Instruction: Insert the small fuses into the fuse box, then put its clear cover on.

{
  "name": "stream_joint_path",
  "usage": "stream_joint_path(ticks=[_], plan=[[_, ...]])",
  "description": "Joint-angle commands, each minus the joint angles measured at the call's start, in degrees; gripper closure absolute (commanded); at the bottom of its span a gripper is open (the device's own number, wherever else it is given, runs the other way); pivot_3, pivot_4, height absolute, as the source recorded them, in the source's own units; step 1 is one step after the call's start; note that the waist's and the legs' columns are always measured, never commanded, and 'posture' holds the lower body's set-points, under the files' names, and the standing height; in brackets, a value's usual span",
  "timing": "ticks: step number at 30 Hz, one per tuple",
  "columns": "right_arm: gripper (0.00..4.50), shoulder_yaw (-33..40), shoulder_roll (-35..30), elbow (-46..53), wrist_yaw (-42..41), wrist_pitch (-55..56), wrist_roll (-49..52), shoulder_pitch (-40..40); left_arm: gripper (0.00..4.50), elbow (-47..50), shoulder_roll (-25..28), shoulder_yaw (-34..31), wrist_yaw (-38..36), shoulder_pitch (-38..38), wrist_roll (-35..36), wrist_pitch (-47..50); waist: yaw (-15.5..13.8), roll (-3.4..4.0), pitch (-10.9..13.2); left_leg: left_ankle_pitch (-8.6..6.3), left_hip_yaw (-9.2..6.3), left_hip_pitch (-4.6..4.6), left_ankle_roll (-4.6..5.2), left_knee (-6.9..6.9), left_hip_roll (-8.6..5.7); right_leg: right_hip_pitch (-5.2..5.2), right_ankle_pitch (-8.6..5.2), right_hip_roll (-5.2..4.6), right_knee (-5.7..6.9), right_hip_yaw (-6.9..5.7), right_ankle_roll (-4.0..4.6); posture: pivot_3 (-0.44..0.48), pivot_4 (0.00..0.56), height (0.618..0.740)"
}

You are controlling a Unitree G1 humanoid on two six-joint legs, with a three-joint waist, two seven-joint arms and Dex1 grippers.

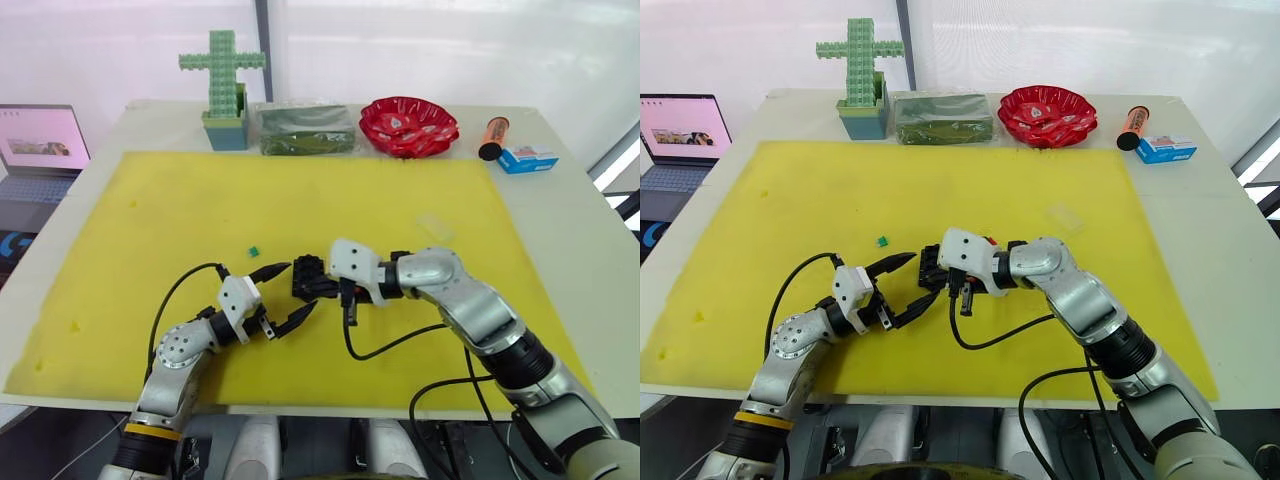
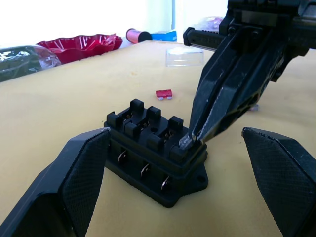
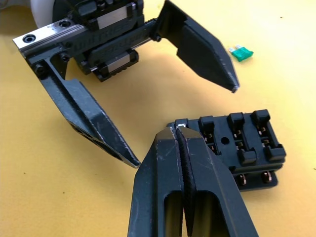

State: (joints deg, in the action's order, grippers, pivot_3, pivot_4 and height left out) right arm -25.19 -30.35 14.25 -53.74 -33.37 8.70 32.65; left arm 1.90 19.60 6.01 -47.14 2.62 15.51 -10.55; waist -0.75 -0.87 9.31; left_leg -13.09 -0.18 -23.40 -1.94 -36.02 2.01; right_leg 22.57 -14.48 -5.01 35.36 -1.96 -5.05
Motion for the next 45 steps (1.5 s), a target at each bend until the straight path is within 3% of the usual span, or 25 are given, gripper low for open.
stream_joint_path(ticks=[1, 6, 12, 17, 25, 31, 39, 41, 45], plan=[[4.47, 3.3, -0.5, 0.8, -0.3, -0.2, 1.5, 0.0, 0.0, 2.1, 0.5, -0.5, 0.0, -0.2, 0.8, 0.0, 0.0, 0.0, 0.0, 0.0, 0.0, 0.0, 0.0, 0.0, 0.0, 0.0, 0.0, 0.0, 0.0, 0.0, 0.0, 0.0, 0.15, 0.74], [4.47, 9.2, -0.4, 4.6, -1.6, -0.1, 6.6, 0.8, 0.0, 5.4, 2.5, -1.8, -1.1, -1.0, 3.0, 2.1, 0.1, 0.0, 0.0, 0.0, 0.01, -0.03, 0.0, 0.04, 0.01, 0.06, 0.0, 0.0, -0.01, 0.01, -0.01, 0.0, 0.15, 0.74], [4.47, 17.5, -3.6, 7.2, -1.2, 0.7, 9.9, -1.6, 0.0, 13.8, 10.4, -8.3, -3.9, -3.3, 12.6, 11.7, 0.0, 0.01, 0.0, -0.01, 0.03, -0.04, -0.01, 0.1, 0.04, 0.09, -0.01, 0.0, -0.05, 0.0, 0.02, 0.0, 0.15, 0.74], [2.84, 29.8, -10.2, 3.2, -0.7, 3.6, 12.1, -6.4, 0.0, 10.9, 20.6, -20.6, -5.7, -0.9, 18.5, 18.1, 0.0, -0.01, 0.1, -0.01, 0.04, -0.07, -0.01, 0.1, 0.04, 0.08, -0.03, -0.01, -0.17, -0.01, 0.04, 0.0, 0.15, 0.74], [0.03, 42.8, -18.3, -8.8, -2.8, 16.0, 10.6, -15.6, 0.0, -5.7, 26.8, -29.0, -7.4, 3.5, 15.0, 15.3, 0.0, -0.03, 0.1, -0.01, 0.18, -0.07, -0.01, 0.25, 0.03, 0.12, -0.07, 0.0, -0.23, 0.03, -0.06, 0.0, 0.15, 0.74], [0.03, 45.5, -19.2, -15.0, -3.3, 20.8, 11.1, -18.8, 0.0, -14.5, 28.7, -29.4, -9.3, 5.4, 11.7, 11.9, 0.2, -0.02, 0.1, -0.01, 0.27, -0.02, -0.01, 0.26, 0.07, 0.15, -0.07, 0.01, -0.21, 0.09, -0.06, 0.0, 0.15, 0.74], [0.03, 46.1, -20.0, -14.7, -4.0, 21.5, 11.8, -22.4, 0.0, -15.3, 28.3, -29.3, -9.2, 6.5, 11.3, 12.2, 0.0, -0.02, 0.1, -0.01, 0.35, -0.01, -0.01, 0.31, 0.08, 0.17, -0.06, 0.0, -0.2, 0.15, -0.09, 0.0, 0.15, 0.74], [0.03, 45.7, -20.2, -13.5, -4.3, 20.9, 12.2, -22.7, 0.0, -14.0, 28.4, -29.4, -8.1, 6.6, 12.4, 15.7, 0.0, -0.02, 0.1, -0.01, 0.35, -0.01, -0.02, 0.29, 0.08, 0.16, -0.06, 0.0, -0.2, 0.15, -0.08, 0.0, 0.15, 0.74], [0.03, 44.0, -19.4, -8.1, -4.1, 17.6, 15.2, -20.6, 0.0, -10.4, 29.2, -31.0, -4.1, 9.3, 20.2, 33.7, 0.1, -0.02, 0.1, -0.01, 0.35, 0.0, -0.02, 0.3, 0.11, 0.17, -0.01, 0.01, -0.16, 0.17, -0.16, 0.0, 0.15, 0.74]])
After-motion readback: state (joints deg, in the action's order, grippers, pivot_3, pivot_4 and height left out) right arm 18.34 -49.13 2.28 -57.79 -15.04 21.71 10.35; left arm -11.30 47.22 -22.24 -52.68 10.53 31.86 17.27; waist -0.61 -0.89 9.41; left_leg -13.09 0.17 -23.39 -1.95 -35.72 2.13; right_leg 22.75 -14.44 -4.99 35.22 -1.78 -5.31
